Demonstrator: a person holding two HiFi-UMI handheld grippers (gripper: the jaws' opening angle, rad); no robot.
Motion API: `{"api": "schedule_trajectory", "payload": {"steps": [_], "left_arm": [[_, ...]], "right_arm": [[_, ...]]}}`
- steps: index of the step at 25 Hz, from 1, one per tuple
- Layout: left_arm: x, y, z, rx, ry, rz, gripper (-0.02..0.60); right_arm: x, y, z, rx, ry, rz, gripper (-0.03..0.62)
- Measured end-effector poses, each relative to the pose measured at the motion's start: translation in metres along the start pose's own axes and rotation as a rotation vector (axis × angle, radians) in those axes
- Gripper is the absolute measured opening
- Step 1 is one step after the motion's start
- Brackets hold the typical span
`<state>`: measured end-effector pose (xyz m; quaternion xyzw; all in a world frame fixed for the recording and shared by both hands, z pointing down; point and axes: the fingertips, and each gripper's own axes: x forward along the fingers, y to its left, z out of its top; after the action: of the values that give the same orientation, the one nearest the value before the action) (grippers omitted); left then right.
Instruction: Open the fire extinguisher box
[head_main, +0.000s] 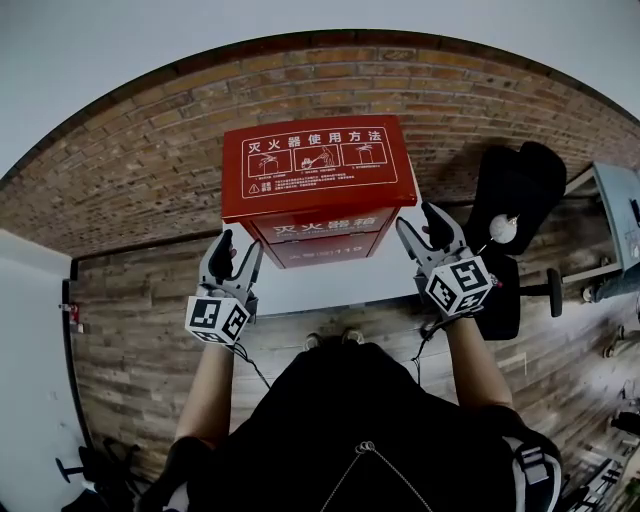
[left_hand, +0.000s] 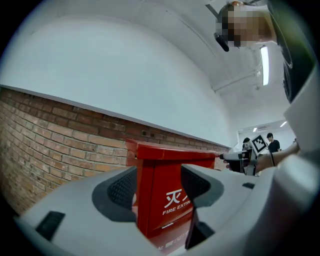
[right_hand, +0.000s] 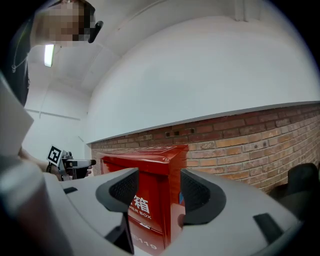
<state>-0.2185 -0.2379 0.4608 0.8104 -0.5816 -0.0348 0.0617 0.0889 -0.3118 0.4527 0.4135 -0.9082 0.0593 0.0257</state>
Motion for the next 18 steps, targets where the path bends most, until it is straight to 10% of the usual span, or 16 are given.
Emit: {"api": "schedule_trajectory", "payload": {"steps": [18], "left_arm": [[0.027,0.017,0.024,0.069,-0.014,-0.068,0.342]], "right_arm": [[0.027,-0.001,0.014,-0.124,0.025,0.076,0.245]]}}
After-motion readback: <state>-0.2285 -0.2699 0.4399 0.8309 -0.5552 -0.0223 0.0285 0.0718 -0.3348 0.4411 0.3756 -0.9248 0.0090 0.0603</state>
